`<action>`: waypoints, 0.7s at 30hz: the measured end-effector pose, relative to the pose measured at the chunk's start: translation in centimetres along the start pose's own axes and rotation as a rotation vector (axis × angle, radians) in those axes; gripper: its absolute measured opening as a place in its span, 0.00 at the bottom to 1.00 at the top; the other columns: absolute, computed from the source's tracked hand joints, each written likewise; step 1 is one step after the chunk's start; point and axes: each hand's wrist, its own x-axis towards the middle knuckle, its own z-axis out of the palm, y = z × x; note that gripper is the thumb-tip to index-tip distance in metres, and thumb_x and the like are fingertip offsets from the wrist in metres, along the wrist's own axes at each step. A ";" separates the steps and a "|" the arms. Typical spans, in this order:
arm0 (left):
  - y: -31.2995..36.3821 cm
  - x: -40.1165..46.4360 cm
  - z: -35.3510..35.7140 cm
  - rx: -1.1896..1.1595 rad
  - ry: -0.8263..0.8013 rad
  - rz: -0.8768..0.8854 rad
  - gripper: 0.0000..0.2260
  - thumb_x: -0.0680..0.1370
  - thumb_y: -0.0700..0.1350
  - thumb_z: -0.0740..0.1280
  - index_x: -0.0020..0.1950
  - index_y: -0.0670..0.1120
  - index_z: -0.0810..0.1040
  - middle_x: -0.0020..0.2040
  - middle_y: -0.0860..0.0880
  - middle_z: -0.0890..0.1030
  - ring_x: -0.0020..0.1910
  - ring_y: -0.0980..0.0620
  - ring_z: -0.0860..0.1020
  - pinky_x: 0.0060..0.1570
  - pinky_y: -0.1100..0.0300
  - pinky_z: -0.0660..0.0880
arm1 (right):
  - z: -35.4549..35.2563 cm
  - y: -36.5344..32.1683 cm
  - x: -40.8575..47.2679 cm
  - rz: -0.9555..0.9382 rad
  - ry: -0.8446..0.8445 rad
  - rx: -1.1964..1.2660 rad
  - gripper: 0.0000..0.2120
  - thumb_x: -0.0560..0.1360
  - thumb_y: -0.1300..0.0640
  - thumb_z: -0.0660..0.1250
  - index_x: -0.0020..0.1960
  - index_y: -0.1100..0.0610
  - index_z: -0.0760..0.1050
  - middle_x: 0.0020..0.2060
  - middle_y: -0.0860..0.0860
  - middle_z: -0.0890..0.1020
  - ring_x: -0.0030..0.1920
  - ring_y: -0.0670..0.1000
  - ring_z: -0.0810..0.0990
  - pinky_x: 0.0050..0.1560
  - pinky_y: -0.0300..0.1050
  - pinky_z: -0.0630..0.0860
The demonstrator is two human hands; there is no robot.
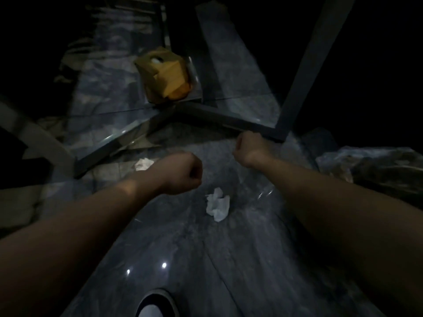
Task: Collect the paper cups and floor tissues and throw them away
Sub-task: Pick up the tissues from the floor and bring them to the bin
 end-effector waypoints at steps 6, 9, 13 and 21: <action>1.2 0.8 4.3 -0.101 -0.072 -0.039 0.03 0.76 0.42 0.69 0.46 0.45 0.83 0.47 0.47 0.86 0.47 0.48 0.83 0.42 0.61 0.72 | 1.1 5.2 -0.3 0.136 -0.085 -0.032 0.06 0.70 0.59 0.72 0.45 0.59 0.80 0.52 0.61 0.83 0.48 0.58 0.81 0.42 0.41 0.71; 2.4 1.6 6.3 -0.080 -0.134 -0.047 0.05 0.76 0.45 0.69 0.48 0.46 0.83 0.50 0.46 0.85 0.50 0.46 0.83 0.47 0.56 0.78 | 2.2 7.3 -0.1 0.129 -0.086 -0.032 0.12 0.72 0.54 0.72 0.52 0.61 0.79 0.56 0.61 0.80 0.56 0.60 0.80 0.53 0.46 0.77; 4.0 2.1 8.4 0.039 -0.170 0.003 0.14 0.77 0.48 0.67 0.61 0.47 0.79 0.63 0.46 0.79 0.61 0.44 0.79 0.57 0.56 0.76 | 4.8 8.7 -0.3 0.104 -0.184 -0.037 0.21 0.78 0.54 0.63 0.69 0.61 0.70 0.72 0.62 0.67 0.69 0.61 0.70 0.71 0.54 0.67; 3.2 2.8 13.3 0.101 -0.399 -0.017 0.32 0.81 0.47 0.62 0.82 0.48 0.51 0.83 0.43 0.51 0.77 0.37 0.62 0.74 0.48 0.66 | 6.8 8.9 1.4 0.139 -0.259 -0.115 0.42 0.75 0.62 0.67 0.79 0.53 0.43 0.79 0.55 0.37 0.78 0.60 0.45 0.77 0.58 0.52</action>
